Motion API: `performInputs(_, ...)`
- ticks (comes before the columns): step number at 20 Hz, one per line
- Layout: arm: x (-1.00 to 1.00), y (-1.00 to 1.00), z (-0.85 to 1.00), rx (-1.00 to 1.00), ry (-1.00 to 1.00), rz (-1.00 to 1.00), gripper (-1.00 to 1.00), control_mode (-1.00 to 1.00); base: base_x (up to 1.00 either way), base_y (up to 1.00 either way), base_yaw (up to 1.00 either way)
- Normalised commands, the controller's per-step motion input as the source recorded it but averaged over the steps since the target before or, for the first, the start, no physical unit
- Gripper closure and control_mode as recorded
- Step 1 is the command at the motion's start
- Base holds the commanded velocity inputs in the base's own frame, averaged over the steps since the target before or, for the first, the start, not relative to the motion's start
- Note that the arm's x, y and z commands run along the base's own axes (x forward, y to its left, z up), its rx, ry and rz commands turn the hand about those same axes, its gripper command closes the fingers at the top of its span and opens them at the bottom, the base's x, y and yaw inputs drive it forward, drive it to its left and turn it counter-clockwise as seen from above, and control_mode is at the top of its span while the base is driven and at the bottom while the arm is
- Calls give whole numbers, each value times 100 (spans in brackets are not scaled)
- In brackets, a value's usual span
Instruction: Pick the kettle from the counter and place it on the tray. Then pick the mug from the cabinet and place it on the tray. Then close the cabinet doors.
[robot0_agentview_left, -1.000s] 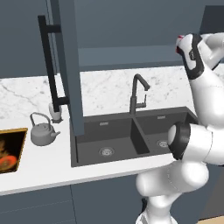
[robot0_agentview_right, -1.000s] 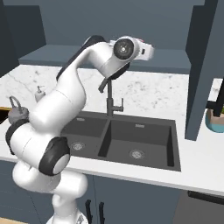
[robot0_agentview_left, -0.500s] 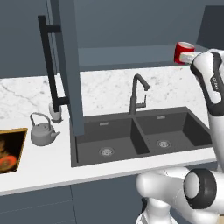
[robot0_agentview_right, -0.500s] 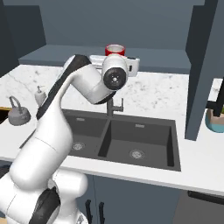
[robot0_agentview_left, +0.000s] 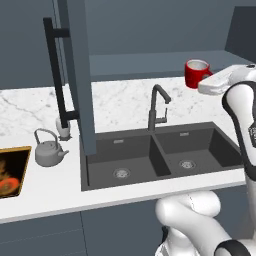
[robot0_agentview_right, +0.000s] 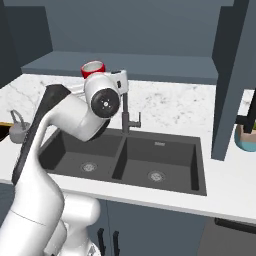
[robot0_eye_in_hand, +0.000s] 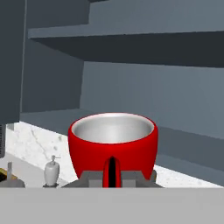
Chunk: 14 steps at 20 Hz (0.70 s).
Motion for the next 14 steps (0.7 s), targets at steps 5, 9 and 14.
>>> performInputs(5, -69, 60, -9, -11, 0, 24, 100, -100, 0, 0, 0)
performInputs(9, -47, 16, -17, -6, 0, 15, 100, -100, 0, 0, 0)
performInputs(14, -41, 0, -26, -1, 0, 2, 100, -100, 0, 0, 0)
